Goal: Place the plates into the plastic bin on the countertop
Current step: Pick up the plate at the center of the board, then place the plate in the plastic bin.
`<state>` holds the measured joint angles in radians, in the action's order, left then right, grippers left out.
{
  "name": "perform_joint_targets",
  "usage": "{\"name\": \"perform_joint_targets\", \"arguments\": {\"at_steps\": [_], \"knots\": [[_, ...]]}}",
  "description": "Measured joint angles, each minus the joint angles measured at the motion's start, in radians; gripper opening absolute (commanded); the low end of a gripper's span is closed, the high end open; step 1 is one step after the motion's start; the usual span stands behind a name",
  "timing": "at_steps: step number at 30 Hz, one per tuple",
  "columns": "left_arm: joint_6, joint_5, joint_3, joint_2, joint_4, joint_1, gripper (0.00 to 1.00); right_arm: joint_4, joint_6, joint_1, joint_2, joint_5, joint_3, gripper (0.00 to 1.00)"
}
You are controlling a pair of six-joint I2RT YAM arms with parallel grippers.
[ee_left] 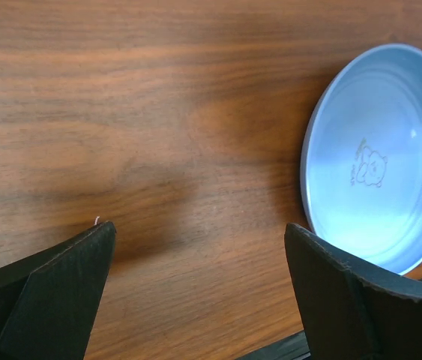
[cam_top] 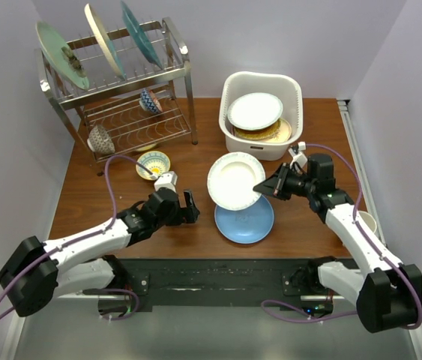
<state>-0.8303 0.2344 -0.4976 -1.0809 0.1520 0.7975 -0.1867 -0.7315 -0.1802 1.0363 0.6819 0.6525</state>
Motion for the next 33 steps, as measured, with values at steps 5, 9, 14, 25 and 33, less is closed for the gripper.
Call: {"name": "perform_joint_targets", "arguments": {"at_steps": [5, 9, 14, 25, 33], "knots": [[0.004, -0.028, -0.01, -0.045, -0.01, 0.0, 1.0, 0.001, -0.023, 0.0, 0.046, -0.014, 0.087, 0.0], [0.003, -0.058, -0.017, -0.07, -0.048, 0.0, 1.0, 0.0, -0.024, 0.0, 0.097, -0.018, 0.159, 0.0], [0.004, -0.098, -0.023, -0.127, -0.084, -0.001, 1.0, 0.001, -0.024, 0.0, 0.143, -0.039, 0.217, 0.0], [0.012, -0.132, -0.068, -0.216, -0.095, -0.001, 0.99, 0.031, -0.032, 0.081, 0.431, -0.059, 0.546, 0.0], [0.012, -0.156, -0.068, -0.248, -0.101, -0.001, 0.99, 0.072, -0.061, 0.174, 0.578, -0.037, 0.673, 0.0]]}}
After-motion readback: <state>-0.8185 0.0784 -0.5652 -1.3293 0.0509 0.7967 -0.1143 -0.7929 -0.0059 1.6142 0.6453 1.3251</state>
